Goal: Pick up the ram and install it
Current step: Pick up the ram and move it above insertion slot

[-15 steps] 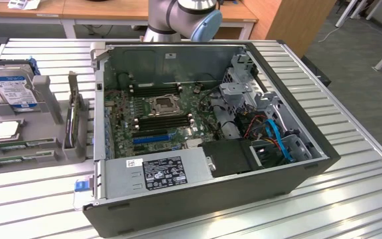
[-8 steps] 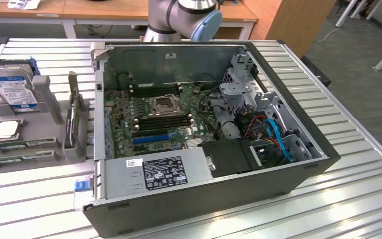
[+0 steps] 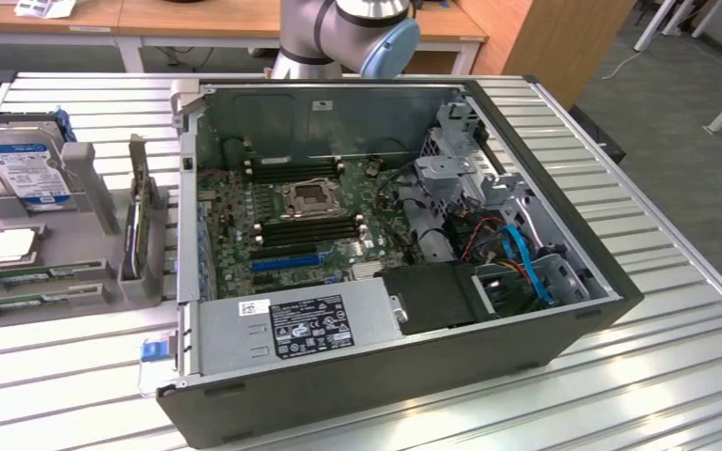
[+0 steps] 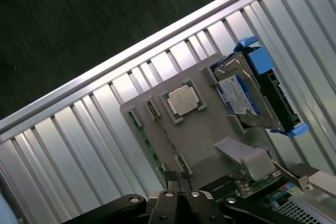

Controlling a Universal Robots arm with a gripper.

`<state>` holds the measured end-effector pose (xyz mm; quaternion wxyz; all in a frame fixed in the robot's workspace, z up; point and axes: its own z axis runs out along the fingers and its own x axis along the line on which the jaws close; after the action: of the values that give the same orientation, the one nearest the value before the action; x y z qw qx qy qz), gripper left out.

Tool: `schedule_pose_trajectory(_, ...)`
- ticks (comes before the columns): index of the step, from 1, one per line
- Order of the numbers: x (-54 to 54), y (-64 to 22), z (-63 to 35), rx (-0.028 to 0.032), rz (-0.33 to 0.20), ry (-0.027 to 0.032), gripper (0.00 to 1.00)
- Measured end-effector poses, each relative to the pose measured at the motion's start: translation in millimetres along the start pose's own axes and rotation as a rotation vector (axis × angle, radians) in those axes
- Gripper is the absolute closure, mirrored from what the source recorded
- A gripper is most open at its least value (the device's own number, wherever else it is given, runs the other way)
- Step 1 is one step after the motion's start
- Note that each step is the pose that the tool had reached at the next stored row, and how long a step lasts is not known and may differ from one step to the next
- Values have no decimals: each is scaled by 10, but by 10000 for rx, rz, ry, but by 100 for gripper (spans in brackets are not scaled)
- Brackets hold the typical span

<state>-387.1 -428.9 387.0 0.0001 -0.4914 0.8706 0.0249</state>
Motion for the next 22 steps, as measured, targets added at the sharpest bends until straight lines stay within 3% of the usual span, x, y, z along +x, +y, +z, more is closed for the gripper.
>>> schedule_pose_trajectory(22, 0, 0, 8, -57, -2550, 107, 90)
